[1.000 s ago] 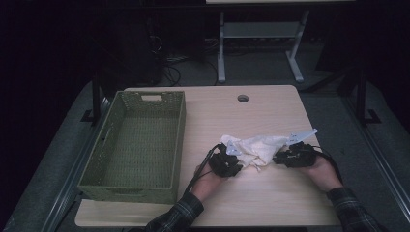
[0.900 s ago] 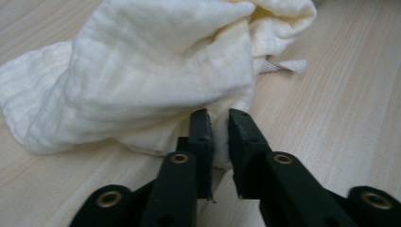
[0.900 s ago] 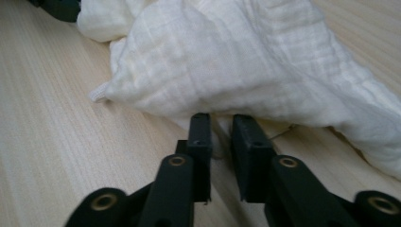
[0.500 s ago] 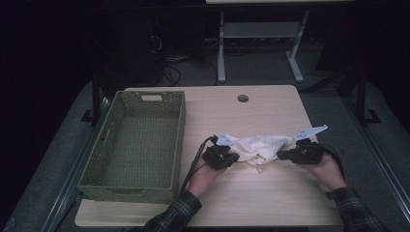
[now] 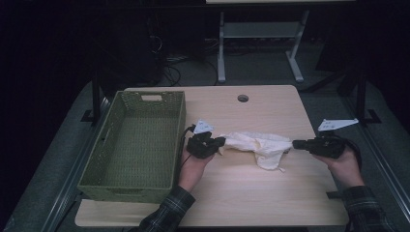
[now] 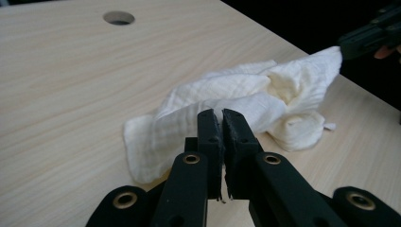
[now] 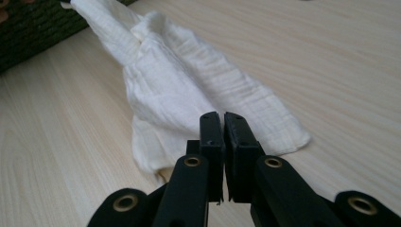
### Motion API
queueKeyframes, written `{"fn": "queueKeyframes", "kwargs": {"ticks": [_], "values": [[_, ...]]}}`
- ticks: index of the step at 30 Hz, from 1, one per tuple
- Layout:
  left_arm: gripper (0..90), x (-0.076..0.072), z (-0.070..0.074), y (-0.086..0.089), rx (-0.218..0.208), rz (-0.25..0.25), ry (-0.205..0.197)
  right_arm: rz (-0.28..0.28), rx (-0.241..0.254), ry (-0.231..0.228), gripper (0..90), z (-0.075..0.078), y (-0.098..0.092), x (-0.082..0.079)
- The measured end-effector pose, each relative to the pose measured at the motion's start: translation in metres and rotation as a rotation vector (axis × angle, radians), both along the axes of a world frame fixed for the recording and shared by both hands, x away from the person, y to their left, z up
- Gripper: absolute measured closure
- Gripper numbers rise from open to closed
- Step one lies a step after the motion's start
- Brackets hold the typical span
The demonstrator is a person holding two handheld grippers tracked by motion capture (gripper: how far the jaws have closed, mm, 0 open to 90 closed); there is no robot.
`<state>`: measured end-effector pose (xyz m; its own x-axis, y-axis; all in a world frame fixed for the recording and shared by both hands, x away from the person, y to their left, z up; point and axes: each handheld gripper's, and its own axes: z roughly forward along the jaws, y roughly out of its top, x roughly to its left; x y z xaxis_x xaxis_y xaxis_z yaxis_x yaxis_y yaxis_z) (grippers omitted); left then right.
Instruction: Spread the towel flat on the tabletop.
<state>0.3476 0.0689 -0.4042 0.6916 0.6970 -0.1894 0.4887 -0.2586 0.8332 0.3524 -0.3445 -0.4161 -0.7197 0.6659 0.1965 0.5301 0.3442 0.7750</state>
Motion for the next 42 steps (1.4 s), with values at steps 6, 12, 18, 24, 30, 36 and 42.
{"fn": "queueKeyframes", "kwargs": {"ticks": [6, 12, 18, 24, 30, 36, 42], "values": [[86.2, 0.003, 0.007, 0.001, 0.028, 0.054, -0.028, -0.039, -0.017, -0.010, 86.6, 0.004, -0.011, 0.003], [86.2, 0.021, -0.008, -0.007, 0.079, 0.095, -0.002, -0.093, -0.085, 0.047, 86.6, -0.016, -0.009, 0.025], [86.5, 0.032, -0.024, -0.004, 0.138, 0.149, 0.024, -0.153, -0.110, 0.089, 87.0, -0.029, -0.017, 0.038], [71.4, 0.030, -0.033, -0.010, 0.175, 0.157, 0.013, -0.147, -0.110, 0.058, 75.8, -0.031, -0.018, 0.035], [62.2, 0.015, -0.023, -0.014, 0.195, 0.094, -0.018, -0.105, -0.072, -0.002, 68.4, -0.014, -0.015, 0.021], [60.3, 0.000, -0.025, -0.023, 0.219, 0.002, -0.005, 0.007, -0.068, 0.013, 65.6, -0.015, 0.010, 0.004], [59.3, -0.014, -0.032, -0.029, 0.288, -0.085, 0.008, 0.124, -0.125, 0.036, 64.2, -0.024, 0.044, -0.006]]}}
